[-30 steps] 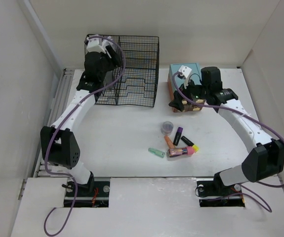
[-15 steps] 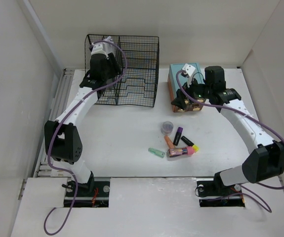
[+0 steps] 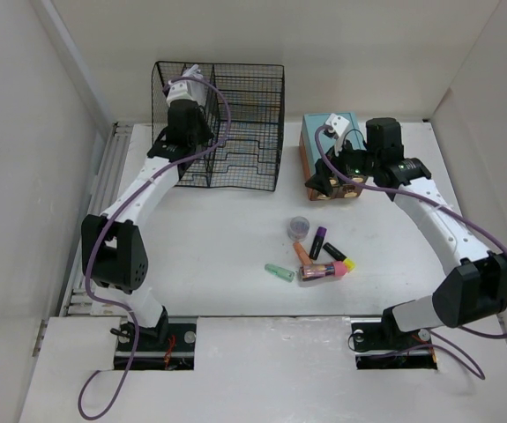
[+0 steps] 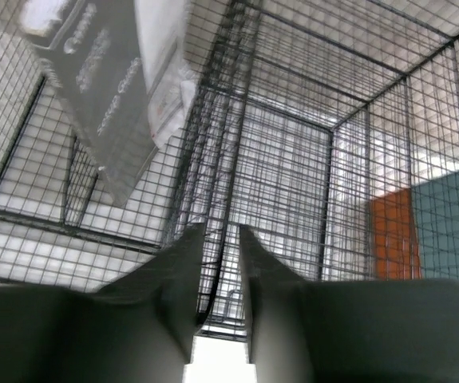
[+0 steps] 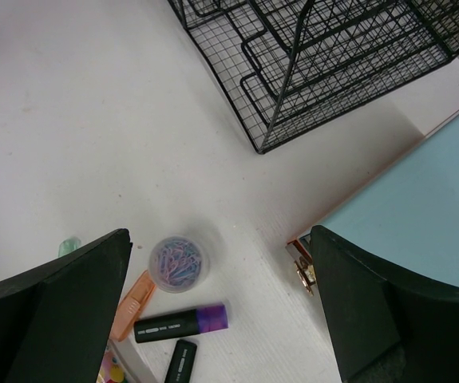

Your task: Organize the desk

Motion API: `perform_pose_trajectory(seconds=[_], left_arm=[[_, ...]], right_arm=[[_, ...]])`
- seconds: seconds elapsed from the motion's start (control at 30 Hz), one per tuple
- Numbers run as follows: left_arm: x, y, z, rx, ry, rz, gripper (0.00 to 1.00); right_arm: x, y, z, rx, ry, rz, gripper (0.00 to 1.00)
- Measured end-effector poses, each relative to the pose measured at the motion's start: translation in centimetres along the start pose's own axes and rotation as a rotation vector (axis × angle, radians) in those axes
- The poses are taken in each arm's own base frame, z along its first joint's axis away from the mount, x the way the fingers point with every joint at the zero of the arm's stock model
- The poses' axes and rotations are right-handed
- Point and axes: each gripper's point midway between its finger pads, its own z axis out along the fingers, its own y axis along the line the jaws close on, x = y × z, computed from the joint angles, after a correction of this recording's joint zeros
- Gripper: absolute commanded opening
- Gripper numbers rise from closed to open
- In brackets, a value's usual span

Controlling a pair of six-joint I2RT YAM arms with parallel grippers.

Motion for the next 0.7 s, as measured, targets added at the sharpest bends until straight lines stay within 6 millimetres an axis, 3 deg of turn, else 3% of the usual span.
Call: perform_pose_trajectory(seconds=[0.07, 0.1, 0.7], left_arm=[[0.1, 0.4, 0.0, -0.023, -0.004, 0.005, 0.01], [0.2, 0.4, 0.0, -0.020, -0.002, 0.023, 0.00], [2.0, -2.0, -1.4, -0.041, -0.041, 0.051, 0.00]], right_arm=[[-0.1, 0.0, 0.0, 0.000, -0.002, -0.001, 0.98], [-0.1, 0.0, 0.0, 0.000, -0.002, -0.001, 0.98], [-0.5, 0.4, -0.4, -0.008, -0.015, -0.009, 0.98]])
